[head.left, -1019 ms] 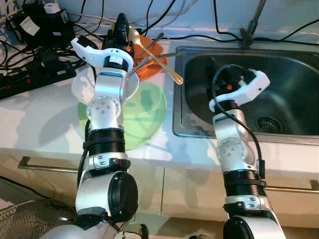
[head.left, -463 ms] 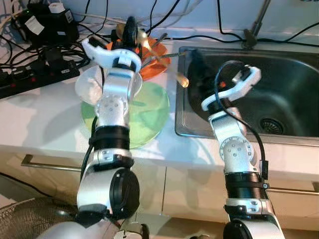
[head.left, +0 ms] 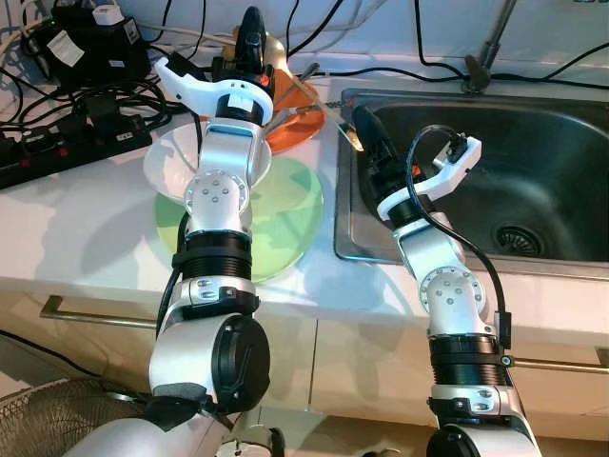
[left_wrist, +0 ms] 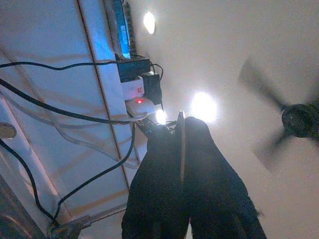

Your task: Kitchen organization

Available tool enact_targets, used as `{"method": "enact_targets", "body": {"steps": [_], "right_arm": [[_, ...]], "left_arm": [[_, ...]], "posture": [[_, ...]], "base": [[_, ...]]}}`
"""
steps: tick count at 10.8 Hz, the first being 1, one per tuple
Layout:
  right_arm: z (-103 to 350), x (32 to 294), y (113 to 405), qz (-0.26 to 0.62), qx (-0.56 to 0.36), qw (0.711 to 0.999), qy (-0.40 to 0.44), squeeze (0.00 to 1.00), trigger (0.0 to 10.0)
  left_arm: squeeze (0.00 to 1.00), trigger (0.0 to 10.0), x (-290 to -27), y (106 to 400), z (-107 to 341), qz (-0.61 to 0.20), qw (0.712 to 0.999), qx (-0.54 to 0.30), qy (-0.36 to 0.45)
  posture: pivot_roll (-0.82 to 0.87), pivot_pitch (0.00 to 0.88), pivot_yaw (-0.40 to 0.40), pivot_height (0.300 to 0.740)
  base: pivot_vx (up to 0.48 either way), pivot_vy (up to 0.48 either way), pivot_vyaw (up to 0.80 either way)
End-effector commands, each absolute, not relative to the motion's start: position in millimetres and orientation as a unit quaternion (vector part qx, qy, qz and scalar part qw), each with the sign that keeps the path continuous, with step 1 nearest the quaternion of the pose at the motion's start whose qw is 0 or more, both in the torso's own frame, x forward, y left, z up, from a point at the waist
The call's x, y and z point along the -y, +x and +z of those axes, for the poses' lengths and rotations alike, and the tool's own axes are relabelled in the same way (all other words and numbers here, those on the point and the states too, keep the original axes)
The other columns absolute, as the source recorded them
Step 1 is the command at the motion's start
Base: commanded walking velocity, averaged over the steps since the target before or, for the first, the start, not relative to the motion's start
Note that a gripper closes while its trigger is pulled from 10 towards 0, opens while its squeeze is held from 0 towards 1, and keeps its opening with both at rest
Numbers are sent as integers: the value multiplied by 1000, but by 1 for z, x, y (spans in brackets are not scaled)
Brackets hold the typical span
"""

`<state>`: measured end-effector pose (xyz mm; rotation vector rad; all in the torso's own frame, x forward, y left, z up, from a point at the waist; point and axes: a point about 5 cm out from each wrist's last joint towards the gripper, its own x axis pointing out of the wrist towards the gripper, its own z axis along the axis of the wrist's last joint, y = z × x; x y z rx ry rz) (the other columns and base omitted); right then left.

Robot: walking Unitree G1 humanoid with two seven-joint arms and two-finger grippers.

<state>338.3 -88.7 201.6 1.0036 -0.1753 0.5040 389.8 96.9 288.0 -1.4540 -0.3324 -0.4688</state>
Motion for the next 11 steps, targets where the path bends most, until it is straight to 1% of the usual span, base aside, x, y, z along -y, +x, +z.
{"method": "enact_targets", "body": {"steps": [1,2,5,6,7,8,9,10,11], "right_arm": [[205,78,332,253,90,823,500,0,2510],[207,77,332,260,91,820,502,0,0],[213,73,326,297,102,804,505,0,0],[213,72,326,299,101,803,505,0,471],[213,72,326,297,98,804,505,0,3412],[211,73,327,294,95,805,507,0,10000],[212,72,326,296,96,803,509,0,10000],[212,72,326,300,98,800,509,0,0],[212,72,325,302,97,800,509,0,0]], "left_arm": [[0,10000,-65,386,294,-244,685,129,-674],[0,10000,-63,386,294,-247,684,126,-674],[0,10000,-61,386,293,-248,683,125,-675],[0,10000,-62,387,294,-247,682,127,-676],[0,10000,-62,387,294,-247,681,128,-677],[0,10000,-60,386,294,-252,680,126,-677],[0,10000,-59,386,294,-254,679,124,-677],[0,10000,-58,386,294,-257,676,123,-680],[0,10000,-57,386,296,-262,673,124,-681]], "posture": [[24,66,43,740],[23,66,42,740],[23,64,42,740],[24,64,41,740],[24,64,41,740],[27,61,41,740],[25,62,42,740],[24,61,41,740],[25,63,41,740]], "base": [[0,0,0],[0,0,0],[0,0,0],[0,0,0],[0,0,0],[0,0,0],[0,0,0],[0,0,0],[0,0,0]]}}
